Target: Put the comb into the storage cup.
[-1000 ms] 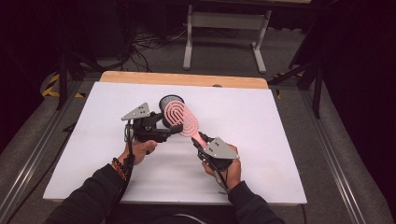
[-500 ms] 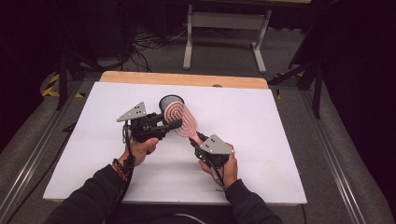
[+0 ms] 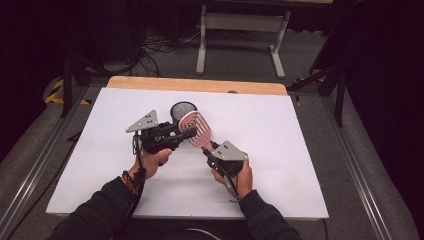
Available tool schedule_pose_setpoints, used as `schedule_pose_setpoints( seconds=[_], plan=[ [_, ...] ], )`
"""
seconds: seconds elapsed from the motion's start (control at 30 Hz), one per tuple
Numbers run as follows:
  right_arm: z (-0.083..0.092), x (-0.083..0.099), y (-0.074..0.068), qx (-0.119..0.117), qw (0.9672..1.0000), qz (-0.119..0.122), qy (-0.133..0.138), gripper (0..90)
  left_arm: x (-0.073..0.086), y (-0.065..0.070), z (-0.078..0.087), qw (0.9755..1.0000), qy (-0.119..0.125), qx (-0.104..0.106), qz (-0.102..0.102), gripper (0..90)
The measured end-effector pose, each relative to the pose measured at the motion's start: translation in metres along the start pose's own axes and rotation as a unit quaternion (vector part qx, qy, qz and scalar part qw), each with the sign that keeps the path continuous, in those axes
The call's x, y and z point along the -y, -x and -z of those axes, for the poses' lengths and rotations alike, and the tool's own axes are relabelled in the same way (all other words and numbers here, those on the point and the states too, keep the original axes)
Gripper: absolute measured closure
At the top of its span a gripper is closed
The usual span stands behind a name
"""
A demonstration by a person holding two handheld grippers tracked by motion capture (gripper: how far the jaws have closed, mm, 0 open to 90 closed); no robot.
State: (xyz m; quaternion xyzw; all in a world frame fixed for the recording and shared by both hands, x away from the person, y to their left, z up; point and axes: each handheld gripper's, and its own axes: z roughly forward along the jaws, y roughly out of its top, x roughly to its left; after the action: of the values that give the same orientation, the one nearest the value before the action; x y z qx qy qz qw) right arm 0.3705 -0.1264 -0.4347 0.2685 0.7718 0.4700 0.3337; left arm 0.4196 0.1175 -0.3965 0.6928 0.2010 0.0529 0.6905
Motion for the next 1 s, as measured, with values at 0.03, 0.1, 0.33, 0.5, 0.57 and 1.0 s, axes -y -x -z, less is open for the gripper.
schedule_pose_setpoints(
  seconds=[0.03, 0.1, 0.33, 0.5, 0.57, 1.0],
  plan=[
    [0.000, 0.000, 0.000, 0.001, 1.0000, 0.001, 0.000, 69.3, 0.000, 0.000, 0.000, 1.0000, 0.000, 0.000, 0.000, 62.1],
    [-0.001, 0.000, 0.000, 0.001, 1.0000, 0.001, 0.000, 69.0, 0.000, 0.001, 0.000, 1.0000, 0.002, -0.002, 0.000, 62.2],
    [-0.001, -0.003, -0.002, -0.002, 0.9999, -0.007, 0.010, 67.1, 0.000, 0.008, -0.002, 0.9999, 0.009, -0.013, -0.001, 62.9],
    [-0.001, -0.005, -0.004, 0.004, 0.9999, -0.007, 0.013, 57.6, -0.008, 0.013, -0.003, 0.9993, 0.023, -0.026, -0.017, 63.5],
    [0.000, -0.006, -0.003, 0.003, 0.9998, -0.012, 0.015, 55.3, -0.013, 0.017, -0.005, 0.9987, 0.024, -0.034, -0.031, 63.6],
    [0.002, -0.002, 0.007, 0.011, 0.9988, -0.043, 0.019, 15.2, -0.022, 0.028, -0.011, 0.9956, 0.023, -0.044, -0.080, 63.7]
  ],
)
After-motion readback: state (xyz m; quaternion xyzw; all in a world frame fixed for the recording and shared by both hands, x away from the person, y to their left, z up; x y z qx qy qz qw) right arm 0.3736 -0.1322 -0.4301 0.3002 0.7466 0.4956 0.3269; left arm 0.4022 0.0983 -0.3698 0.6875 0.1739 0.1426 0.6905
